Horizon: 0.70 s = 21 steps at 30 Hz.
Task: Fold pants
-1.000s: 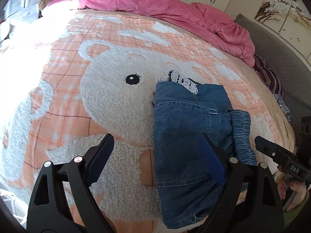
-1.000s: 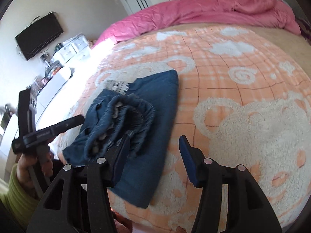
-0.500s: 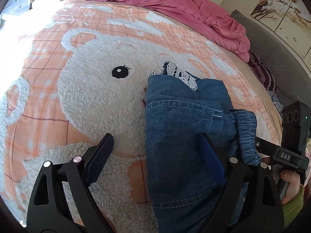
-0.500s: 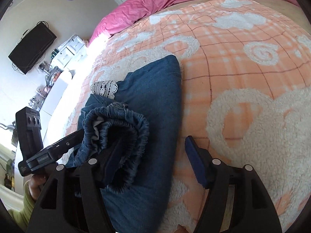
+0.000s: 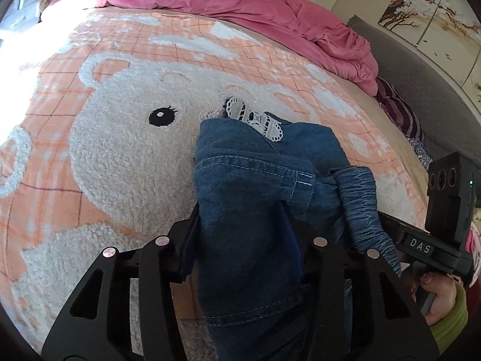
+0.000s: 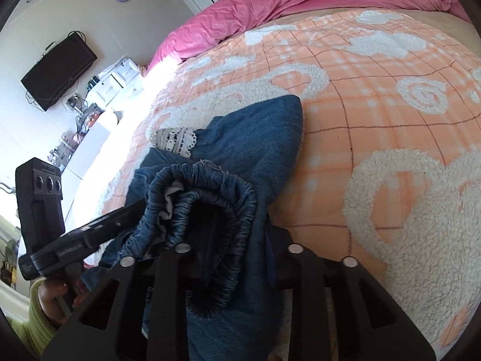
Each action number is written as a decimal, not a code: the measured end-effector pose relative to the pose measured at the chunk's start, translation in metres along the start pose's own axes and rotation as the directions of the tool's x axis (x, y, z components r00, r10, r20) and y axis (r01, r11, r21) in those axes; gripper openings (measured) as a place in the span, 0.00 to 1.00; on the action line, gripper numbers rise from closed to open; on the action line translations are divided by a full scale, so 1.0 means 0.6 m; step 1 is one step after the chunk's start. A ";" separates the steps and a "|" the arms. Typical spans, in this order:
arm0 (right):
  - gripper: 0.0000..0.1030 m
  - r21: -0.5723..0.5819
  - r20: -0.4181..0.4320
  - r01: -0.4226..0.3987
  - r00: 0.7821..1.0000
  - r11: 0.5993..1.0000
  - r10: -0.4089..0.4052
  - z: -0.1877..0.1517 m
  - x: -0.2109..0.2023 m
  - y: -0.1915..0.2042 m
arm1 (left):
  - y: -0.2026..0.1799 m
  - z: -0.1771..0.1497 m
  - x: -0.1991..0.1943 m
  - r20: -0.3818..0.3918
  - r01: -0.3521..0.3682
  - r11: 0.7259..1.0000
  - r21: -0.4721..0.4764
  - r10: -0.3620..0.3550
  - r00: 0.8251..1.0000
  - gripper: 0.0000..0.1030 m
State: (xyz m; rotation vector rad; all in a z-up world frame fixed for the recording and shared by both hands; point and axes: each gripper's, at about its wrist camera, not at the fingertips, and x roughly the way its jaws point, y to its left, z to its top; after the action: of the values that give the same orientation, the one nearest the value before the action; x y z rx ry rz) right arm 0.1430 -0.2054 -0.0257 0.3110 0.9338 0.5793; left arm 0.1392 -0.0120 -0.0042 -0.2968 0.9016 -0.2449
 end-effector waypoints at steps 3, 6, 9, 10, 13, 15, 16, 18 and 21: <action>0.18 -0.023 0.032 0.017 0.999 1.000 -0.017 -0.001 -0.008 0.011 | -0.006 0.001 -0.008 0.027 -0.008 1.000 0.013 0.007 1.000 0.26; 0.18 -0.062 0.056 0.053 0.997 0.997 -0.050 -0.001 -0.014 0.027 | -0.017 0.000 -0.016 0.057 -0.030 0.999 0.044 0.028 0.998 0.24; 0.18 -0.102 0.081 0.088 0.993 0.991 -0.080 -0.002 -0.018 0.042 | -0.026 0.000 -0.023 0.076 -0.047 0.997 0.068 0.041 0.996 0.21; 0.18 -0.117 0.090 0.098 0.992 0.988 -0.087 -0.001 -0.019 0.047 | -0.026 0.001 -0.026 0.078 -0.043 0.997 0.069 0.038 0.996 0.21; 0.17 -0.159 0.126 0.114 0.987 0.981 -0.095 0.002 -0.029 0.064 | -0.026 0.008 -0.033 0.081 -0.034 0.998 0.051 0.030 0.996 0.20; 0.17 -0.186 0.149 0.112 0.985 0.976 -0.085 0.008 -0.034 0.076 | -0.028 0.015 -0.040 0.089 -0.046 0.998 0.050 0.042 0.995 0.20; 0.17 -0.196 0.158 0.113 0.984 0.974 -0.083 0.013 -0.035 0.081 | -0.029 0.021 -0.044 0.097 -0.053 0.997 0.054 0.048 0.994 0.20; 0.17 -0.213 0.172 0.107 0.982 0.971 -0.070 0.028 -0.036 0.089 | -0.028 0.033 -0.052 0.106 -0.057 0.998 0.041 0.052 0.993 0.20; 0.17 -0.204 0.179 0.088 0.983 0.975 -0.051 0.057 -0.031 0.090 | -0.026 0.055 -0.059 0.131 -0.066 0.997 0.039 0.061 0.990 0.20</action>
State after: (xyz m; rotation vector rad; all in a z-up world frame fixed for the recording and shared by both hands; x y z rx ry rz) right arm 0.1449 -0.1731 0.0324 0.1341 0.7063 0.5717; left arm 0.1431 -0.0098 0.0468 -0.2409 0.7755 -0.1836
